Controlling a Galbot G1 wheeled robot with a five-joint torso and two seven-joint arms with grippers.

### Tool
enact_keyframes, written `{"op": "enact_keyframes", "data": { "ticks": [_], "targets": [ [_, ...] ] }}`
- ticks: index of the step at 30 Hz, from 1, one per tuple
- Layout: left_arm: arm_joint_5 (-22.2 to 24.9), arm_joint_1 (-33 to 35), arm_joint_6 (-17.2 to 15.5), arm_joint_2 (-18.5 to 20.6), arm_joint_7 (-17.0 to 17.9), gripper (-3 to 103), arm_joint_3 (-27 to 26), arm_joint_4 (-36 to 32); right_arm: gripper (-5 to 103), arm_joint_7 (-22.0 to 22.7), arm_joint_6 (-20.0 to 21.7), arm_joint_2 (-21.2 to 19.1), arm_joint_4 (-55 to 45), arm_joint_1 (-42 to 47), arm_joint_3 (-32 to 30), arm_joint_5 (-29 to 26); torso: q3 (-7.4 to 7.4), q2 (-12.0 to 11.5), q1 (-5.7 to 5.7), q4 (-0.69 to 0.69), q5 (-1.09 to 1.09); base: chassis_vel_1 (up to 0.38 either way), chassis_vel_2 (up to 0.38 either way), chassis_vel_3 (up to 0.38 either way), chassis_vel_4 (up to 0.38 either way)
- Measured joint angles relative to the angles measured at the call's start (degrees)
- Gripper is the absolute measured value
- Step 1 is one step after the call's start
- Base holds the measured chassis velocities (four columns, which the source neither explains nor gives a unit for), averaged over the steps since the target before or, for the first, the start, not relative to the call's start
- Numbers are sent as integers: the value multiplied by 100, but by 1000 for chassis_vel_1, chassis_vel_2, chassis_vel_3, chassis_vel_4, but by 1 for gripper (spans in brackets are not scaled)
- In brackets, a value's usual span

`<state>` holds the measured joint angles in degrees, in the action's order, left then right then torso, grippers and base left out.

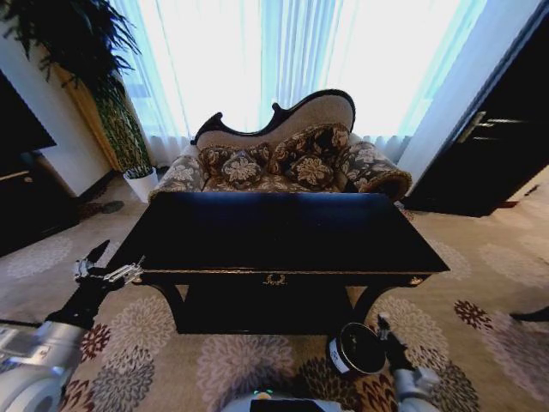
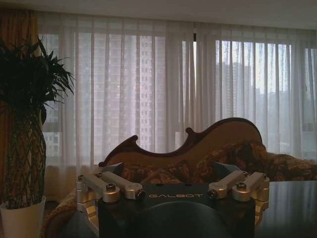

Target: Move to the front of the table and place the trash on the table into the trash bin.

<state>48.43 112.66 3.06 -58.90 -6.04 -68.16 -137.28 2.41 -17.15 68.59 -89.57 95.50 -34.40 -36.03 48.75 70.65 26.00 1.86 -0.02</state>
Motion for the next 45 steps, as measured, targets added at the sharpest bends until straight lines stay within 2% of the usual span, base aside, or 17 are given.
{"op": "enact_keyframes", "data": {
  "ticks": [2, 5, 13, 21, 22, 23, 27, 29, 32, 35, 38, 41, 42, 45],
  "targets": [
    [0, 0, 0, 0, 0, 100, 0, 0, 1, 80, 218, 16, 157, -190, 148, -143, 0, 0, 0, 0, 0, 0, 0, 0, 0],
    [0, 0, 0, 0, 0, 100, 0, 0, 1, 109, 293, -3, 417, -397, 245, -87, 0, 0, 0, 0, 1, 0, 0, 0, 0],
    [0, 0, 0, 0, 0, 100, 0, 0, 1, 125, 306, -268, 1577, -1043, 558, 198, 0, 0, 0, -1, 0, 0, 0, 0, 0],
    [0, 0, 0, 0, 0, 100, 0, 0, -1, 128, 307, -294, 2322, -1379, 700, 222, 0, 0, 0, 0, 1, 0, 0, 0, 0],
    [0, 0, 0, 0, 0, 100, 0, 0, 4, 127, 318, -280, 2399, -1428, 700, 227, 0, 0, 0, 0, 1, 0, 0, 0, 0],
    [0, 0, 0, 0, 0, 100, 0, 0, 4, 127, 318, -280, 2399, -1428, 700, 227, 0, 0, 0, 0, 1, 0, 0, 0, 0],
    [0, 0, 0, 0, 0, 100, 0, 0, 25, 127, 364, -288, 2454, -1493, 686, 222, 0, 0, 0, 0, 1, 0, 0, 0, 0],
    [0, 0, 0, 0, 0, 100, 0, 0, 25, 127, 368, -304, 2460, -1494, 682, 219, 0, 0, 0, 0, 1, 0, 0, 0, 0],
    [0, 0, 0, 0, 0, 100, 0, 0, 41, 128, 378, -367, 2453, -1479, 653, 201, 0, 0, 0, 0, 0, 0, 0, 0, 0],
    [0, 0, 0, 0, 0, 100, 0, 0, 46, 129, 387, -364, 2368, -1445, 639, 176, 0, 0, 0, 0, 1, 0, 0, 0, 0],
    [0, 0, 0, 0, 0, 100, 0, 0, 63, 137, 407, -330, 2190, -1386, 613, 155, 0, 0, 0, 0, 1, 0, 0, 0, 0],
    [0, 0, 0, 0, 0, 100, 0, 0, 68, 139, 413, -317, 2065, -1342, 593, 152, 0, 0, 0, 0, 0, 0, 0, 0, 0],
    [0, 0, 0, 0, 0, 100, 0, 0, 80, 137, 410, -298, 1899, -1271, 564, 162, 0, 0, 0, 0, 0, 0, 0, 0, 0],
    [0, 0, 0, 0, 0, 100, 0, 0, 84, 99, 353, -264, 1691, -1170, 524, 192, 0, 0, 0, 0, 1, 0, 0, 0, 0]
  ]
}}
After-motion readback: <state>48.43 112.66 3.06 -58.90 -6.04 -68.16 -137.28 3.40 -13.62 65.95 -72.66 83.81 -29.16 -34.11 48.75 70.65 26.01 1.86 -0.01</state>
